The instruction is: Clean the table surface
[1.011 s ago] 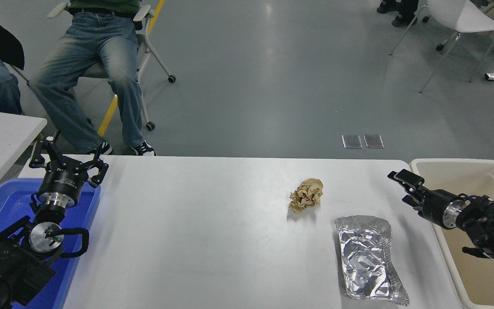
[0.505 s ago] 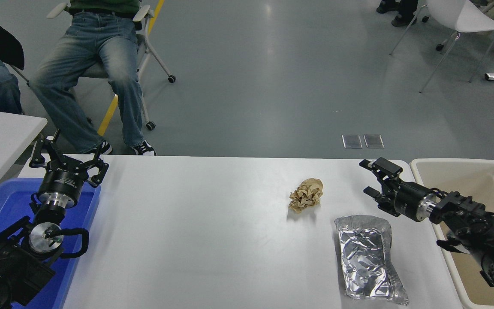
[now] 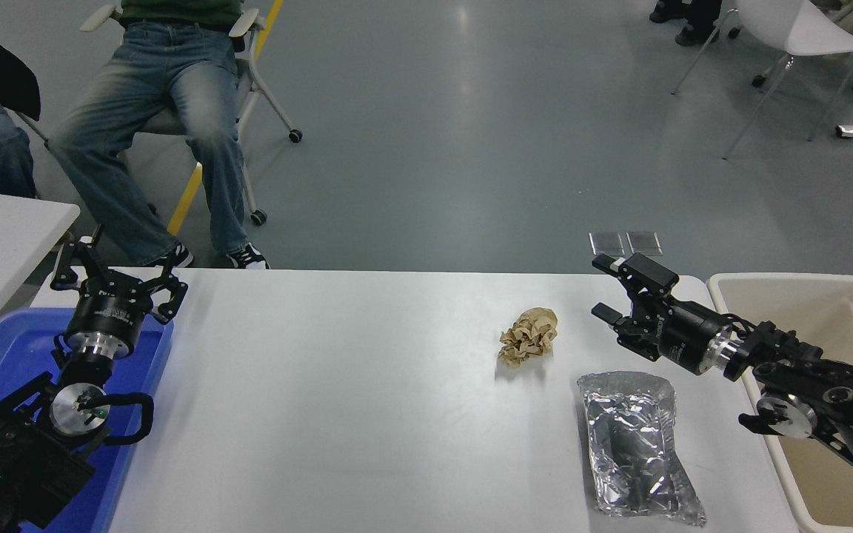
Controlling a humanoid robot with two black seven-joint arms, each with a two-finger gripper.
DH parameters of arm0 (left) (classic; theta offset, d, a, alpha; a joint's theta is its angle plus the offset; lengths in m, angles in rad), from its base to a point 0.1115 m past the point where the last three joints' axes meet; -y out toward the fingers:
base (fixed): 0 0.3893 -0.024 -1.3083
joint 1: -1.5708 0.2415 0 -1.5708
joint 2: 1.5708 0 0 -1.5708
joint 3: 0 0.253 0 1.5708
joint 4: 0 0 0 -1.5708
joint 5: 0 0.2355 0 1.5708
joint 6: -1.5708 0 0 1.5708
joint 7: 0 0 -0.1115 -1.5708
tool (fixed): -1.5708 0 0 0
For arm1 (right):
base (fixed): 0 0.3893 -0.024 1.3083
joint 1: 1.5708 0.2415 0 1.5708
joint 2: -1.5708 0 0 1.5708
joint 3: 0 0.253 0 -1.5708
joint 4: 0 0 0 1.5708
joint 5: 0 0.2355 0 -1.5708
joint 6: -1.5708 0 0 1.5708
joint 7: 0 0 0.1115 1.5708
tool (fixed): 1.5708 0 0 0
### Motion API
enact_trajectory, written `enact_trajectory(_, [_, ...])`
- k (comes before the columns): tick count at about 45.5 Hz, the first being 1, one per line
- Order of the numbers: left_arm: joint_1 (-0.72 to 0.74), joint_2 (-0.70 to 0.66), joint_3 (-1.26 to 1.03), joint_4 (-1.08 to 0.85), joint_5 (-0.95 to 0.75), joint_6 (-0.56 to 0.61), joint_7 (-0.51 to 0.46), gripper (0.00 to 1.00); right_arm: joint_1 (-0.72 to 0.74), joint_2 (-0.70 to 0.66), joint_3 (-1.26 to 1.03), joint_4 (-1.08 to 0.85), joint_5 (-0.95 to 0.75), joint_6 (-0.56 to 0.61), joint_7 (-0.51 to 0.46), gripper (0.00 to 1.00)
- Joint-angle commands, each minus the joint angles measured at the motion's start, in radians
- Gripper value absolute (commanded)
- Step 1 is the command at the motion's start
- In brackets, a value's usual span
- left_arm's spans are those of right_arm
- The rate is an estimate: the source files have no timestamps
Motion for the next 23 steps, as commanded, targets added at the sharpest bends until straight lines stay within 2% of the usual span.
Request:
enact_trajectory(1, [0.0,0.0,0.0,0.0,0.0,0.002,0.0,1.0,0.015,-0.057,-0.049,0.099,-0.136,-0.048,-0.076,1.0])
enact_trajectory(7, [0.0,0.0,0.0,0.0,0.0,0.0,0.0,1.0,0.02,-0.065,-0.058,0.109,-0.174,-0.08,-0.089,1.0])
enact_trajectory(14, [0.0,0.0,0.0,0.0,0.0,0.0,0.0,1.0,0.023,-0.068,-0.059,0.111,-0.208,-0.109,-0.162,1.0])
enact_trajectory(23, [0.0,0.0,0.0,0.0,0.0,0.0,0.0,1.0,0.026,-0.082,-0.059,0.117,-0.237,-0.149,-0.197,1.0])
